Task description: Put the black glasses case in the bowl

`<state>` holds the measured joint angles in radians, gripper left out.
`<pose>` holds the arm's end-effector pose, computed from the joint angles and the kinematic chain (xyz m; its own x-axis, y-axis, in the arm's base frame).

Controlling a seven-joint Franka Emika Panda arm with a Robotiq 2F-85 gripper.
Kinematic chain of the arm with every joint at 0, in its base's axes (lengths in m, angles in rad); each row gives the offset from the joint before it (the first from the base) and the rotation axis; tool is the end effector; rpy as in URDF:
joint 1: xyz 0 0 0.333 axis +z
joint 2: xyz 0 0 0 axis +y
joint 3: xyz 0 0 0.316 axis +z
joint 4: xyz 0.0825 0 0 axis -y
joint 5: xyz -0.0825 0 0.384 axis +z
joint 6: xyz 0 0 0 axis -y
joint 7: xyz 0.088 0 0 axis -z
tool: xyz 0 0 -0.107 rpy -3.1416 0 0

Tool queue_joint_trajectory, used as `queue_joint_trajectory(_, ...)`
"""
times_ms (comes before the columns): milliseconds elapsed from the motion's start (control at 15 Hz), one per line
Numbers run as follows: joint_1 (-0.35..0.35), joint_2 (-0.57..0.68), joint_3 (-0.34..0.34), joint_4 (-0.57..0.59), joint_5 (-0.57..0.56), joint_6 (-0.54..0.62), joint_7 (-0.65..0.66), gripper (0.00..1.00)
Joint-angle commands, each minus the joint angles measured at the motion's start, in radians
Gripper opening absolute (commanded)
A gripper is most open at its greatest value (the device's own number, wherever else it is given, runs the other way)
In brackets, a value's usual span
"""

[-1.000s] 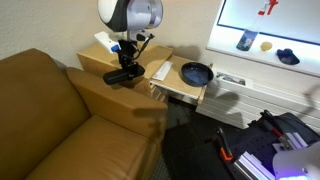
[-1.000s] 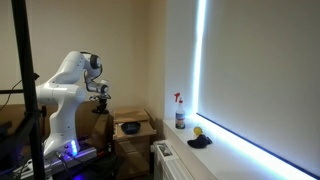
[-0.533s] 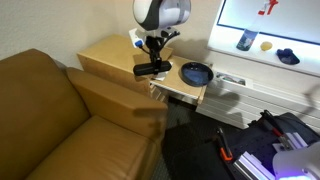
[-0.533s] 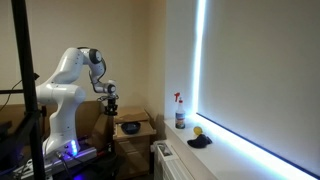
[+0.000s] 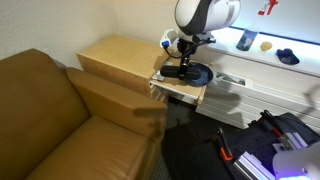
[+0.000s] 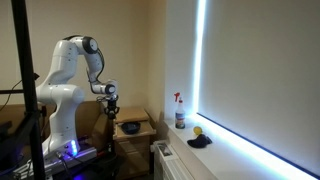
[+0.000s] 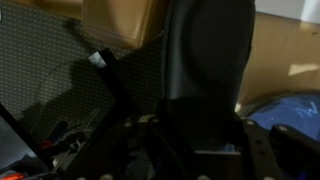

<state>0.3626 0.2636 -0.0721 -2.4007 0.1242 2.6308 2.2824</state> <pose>0.4764 0.1380 0.2038 -0.5042 -0.8636 -0.0069 -0.8627 0.5032 0.0507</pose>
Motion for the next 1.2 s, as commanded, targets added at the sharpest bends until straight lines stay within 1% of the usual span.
queue_joint_trajectory(0,-0.055,-0.022,0.046,-0.032,-0.022,0.014,0.025,0.54)
queue_joint_trajectory(67,-0.060,-0.036,0.048,-0.049,-0.021,0.018,0.028,0.54)
queue_joint_trajectory(133,-0.061,-0.043,0.050,-0.055,-0.020,0.019,0.031,0.29)
queue_joint_trajectory(200,-0.070,-0.011,0.032,-0.030,-0.036,0.012,0.061,0.29)
queue_joint_trajectory(267,-0.086,-0.008,0.026,-0.034,-0.032,0.022,0.077,0.29)
queue_joint_trajectory(400,-0.128,-0.021,-0.015,-0.066,-0.038,0.048,0.144,0.29)
queue_joint_trajectory(533,-0.186,-0.038,-0.049,-0.097,-0.024,0.070,0.157,0.29)
queue_joint_trajectory(667,-0.234,-0.030,-0.077,-0.095,-0.009,0.089,0.184,0.29)
queue_joint_trajectory(733,-0.246,-0.015,-0.091,-0.083,-0.017,0.091,0.208,0.29)
queue_joint_trajectory(800,-0.260,-0.002,-0.096,-0.072,-0.018,0.093,0.217,0.29)
queue_joint_trajectory(933,-0.284,0.016,-0.079,-0.048,0.009,0.084,0.200,0.29)
queue_joint_trajectory(1133,-0.302,0.039,-0.058,-0.014,0.054,0.039,0.183,0.29)
